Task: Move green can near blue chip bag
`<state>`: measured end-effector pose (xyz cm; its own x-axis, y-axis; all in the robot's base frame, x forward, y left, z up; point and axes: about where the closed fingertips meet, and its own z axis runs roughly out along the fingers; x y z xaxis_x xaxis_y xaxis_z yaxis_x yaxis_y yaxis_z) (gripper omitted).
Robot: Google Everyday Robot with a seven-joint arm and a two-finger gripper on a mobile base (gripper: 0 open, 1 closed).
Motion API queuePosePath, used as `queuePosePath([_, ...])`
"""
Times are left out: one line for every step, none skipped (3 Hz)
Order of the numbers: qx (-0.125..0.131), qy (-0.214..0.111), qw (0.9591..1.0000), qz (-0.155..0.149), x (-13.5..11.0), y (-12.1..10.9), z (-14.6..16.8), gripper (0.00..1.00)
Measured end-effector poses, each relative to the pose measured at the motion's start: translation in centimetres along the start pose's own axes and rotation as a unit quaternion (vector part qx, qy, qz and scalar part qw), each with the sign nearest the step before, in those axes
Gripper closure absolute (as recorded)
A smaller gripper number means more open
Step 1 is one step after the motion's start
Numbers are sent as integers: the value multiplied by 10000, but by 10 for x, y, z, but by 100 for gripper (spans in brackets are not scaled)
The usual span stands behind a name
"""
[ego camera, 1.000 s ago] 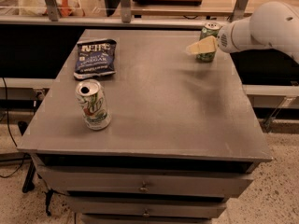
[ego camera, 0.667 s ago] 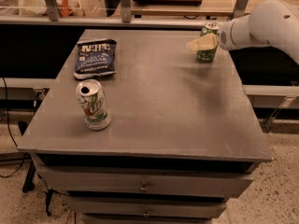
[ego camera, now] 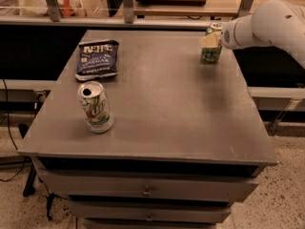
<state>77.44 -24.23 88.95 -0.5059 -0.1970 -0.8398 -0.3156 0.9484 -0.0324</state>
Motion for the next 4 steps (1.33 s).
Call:
queuePosePath([-5,-22,10000,18,-2,-1,0,64])
queuePosePath([-64,-145,9999,-69,-12,1,-9,88])
queuePosePath([-105,-389,9989,-250,-32,3,-25,100])
queuePosePath([-106,-389,9989,-250,-32,3,-25,100])
